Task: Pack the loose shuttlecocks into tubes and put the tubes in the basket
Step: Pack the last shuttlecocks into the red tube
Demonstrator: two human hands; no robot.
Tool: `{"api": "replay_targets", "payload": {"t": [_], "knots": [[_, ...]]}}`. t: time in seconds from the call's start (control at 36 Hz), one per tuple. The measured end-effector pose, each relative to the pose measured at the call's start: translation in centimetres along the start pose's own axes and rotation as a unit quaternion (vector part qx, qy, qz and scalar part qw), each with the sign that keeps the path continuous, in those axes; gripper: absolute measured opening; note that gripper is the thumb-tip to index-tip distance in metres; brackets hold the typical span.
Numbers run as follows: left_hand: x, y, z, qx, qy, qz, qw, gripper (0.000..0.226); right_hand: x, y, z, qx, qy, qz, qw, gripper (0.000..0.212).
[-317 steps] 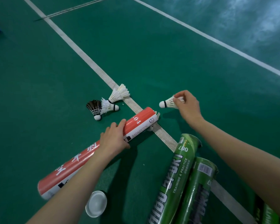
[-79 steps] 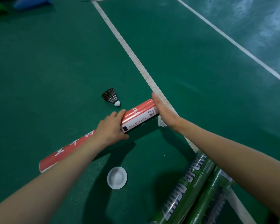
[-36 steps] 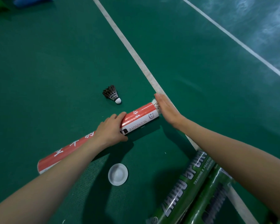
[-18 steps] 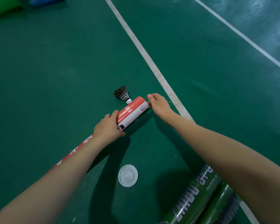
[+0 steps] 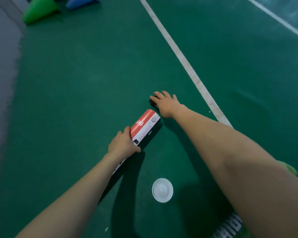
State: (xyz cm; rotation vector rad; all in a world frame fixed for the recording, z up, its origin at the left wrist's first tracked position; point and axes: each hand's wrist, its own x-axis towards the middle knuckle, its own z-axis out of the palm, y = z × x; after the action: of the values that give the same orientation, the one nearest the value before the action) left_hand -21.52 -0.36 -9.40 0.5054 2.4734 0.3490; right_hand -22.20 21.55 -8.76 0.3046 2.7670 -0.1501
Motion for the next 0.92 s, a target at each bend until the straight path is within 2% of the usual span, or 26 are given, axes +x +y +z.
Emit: {"api": "replay_targets", "payload": {"t": [0.08, 0.14, 0.22, 0.33, 0.42, 0.56, 0.67, 0.75, 0.83, 0.92], "knots": [[-0.1, 0.2, 0.2, 0.001, -0.01, 0.007, 1.0, 0.087, -0.2, 1.3, -0.2, -0.094, 0.07, 0.0, 0.993, 0.069], [-0.1, 0.5, 0.4, 0.001, -0.014, 0.014, 1.0, 0.085, -0.8, 2.4, -0.1, -0.079, 0.096, 0.02, 0.992, 0.052], [-0.3, 1.3, 0.7, 0.003, -0.019, 0.026, 0.999, 0.083, -2.5, 4.5, 0.7, 0.078, 0.086, 0.092, 0.989, 0.029], [-0.7, 3.1, 1.2, 0.008, -0.026, 0.053, 0.998, 0.086, -6.0, 7.6, 1.7, 0.291, 0.157, 0.17, 0.929, 0.022], [-1.1, 5.0, 1.7, 0.017, -0.032, 0.086, 0.996, 0.088, -9.1, 9.1, 1.5, 0.412, 0.177, 0.161, 0.879, 0.022], [-2.2, 8.1, 2.3, 0.022, -0.047, 0.151, 0.987, 0.093, -13.6, 9.8, 0.7, 0.524, 0.137, 0.141, 0.829, 0.022], [-3.0, 9.8, 2.2, 0.021, -0.044, 0.197, 0.979, 0.093, -16.6, 9.7, 0.1, 0.558, 0.108, 0.144, 0.81, 0.034], [-3.4, 10.4, 2.1, 0.02, -0.036, 0.228, 0.973, 0.088, -18.5, 10.2, -0.1, 0.575, 0.105, 0.149, 0.797, 0.059], [-3.5, 10.5, 2.1, 0.018, -0.031, 0.254, 0.967, 0.085, -19.9, 10.6, -0.3, 0.624, 0.08, 0.141, 0.764, 0.085], [-3.6, 10.6, 2.0, 0.012, -0.025, 0.266, 0.963, 0.082, -20.9, 10.7, -0.6, 0.652, 0.073, 0.126, 0.745, 0.092]]}}
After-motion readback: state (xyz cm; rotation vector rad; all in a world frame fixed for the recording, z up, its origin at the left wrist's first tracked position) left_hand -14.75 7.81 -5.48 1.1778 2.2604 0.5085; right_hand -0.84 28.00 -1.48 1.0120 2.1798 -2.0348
